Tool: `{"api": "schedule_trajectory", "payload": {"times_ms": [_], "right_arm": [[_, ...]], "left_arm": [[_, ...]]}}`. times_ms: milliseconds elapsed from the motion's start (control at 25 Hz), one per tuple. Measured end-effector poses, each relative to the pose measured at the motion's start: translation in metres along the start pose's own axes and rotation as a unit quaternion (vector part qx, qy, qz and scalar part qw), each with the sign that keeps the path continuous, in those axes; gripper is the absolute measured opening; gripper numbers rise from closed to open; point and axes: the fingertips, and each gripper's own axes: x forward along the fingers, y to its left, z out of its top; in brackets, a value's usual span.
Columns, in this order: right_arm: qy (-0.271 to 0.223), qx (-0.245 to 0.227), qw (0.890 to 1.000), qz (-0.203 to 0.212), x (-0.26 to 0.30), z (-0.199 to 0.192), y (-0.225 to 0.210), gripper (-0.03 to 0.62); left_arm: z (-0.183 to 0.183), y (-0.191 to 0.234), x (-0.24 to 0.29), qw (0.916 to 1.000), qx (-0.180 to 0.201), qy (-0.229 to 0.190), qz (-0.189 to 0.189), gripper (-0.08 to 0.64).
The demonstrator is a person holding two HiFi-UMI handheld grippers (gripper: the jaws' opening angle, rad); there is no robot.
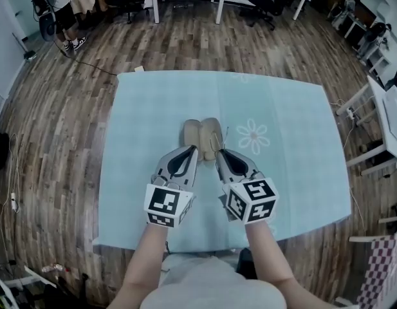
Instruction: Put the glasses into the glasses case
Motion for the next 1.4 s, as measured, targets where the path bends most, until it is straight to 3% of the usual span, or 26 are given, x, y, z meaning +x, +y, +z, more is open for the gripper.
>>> {"api": "schedule_trajectory", "payload": {"times_ms": [480, 840, 1400], "right_arm": [[0.048, 0.019, 0.997, -0.052, 0.053, -0.025, -0.034, 0.021], [0.073, 0.061, 0.993, -0.074, 0.091, -0.051, -0.055, 0.021], [0.149, 0.092, 0.977, -0.12, 0.133, -0.09, -0.084, 0.018]], "left_arm": [[-0.03, 0.019, 0.054, 0.9989, -0.019, 0.024, -0.035, 0.008], [-0.06, 0.039, 0.068, 0.9977, -0.033, 0.048, -0.035, 0.008], [-0.086, 0.05, 0.075, 0.9956, -0.053, 0.067, -0.04, 0.008]]}}
